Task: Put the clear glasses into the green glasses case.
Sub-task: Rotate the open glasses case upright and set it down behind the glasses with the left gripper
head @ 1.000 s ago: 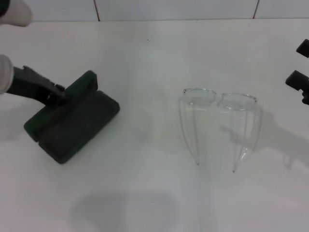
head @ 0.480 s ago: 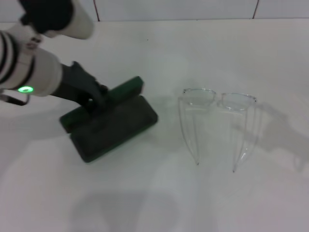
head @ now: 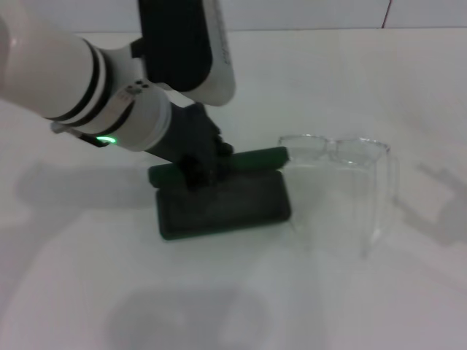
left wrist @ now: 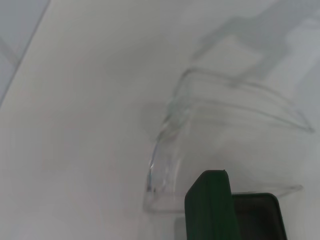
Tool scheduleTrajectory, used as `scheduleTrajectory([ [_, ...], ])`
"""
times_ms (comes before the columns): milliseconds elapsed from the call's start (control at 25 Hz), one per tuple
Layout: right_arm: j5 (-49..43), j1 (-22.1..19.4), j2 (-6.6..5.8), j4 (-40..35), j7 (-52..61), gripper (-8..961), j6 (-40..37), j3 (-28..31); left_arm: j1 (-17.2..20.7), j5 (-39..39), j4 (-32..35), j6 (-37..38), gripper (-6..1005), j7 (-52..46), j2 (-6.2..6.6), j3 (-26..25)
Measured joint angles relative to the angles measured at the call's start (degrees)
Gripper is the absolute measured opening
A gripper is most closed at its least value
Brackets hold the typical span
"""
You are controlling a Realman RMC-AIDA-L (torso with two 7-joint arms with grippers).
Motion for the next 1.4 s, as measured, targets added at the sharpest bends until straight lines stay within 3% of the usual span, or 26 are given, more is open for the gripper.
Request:
scheduleTrajectory([
  [160,0.0,-0.7,-0.08,1.2,-1.0,780,-0.1,0.0,-2.3,-3.9,-3.9,-0.3,208,4.9,0.11,-0.6],
  [440,0.0,-1.5,-0.26,2.2,-1.7,780,0.0,0.2,-5.7,-4.3,-9.1,-2.8,206,7.5,-0.01,0.0],
  [1400,-0.1,-1.7,-0.26,2.3,-1.9,780,0.6,0.6,-6.2,-4.1,-12.0,-10.6,207,6.8,-0.1,3.1],
])
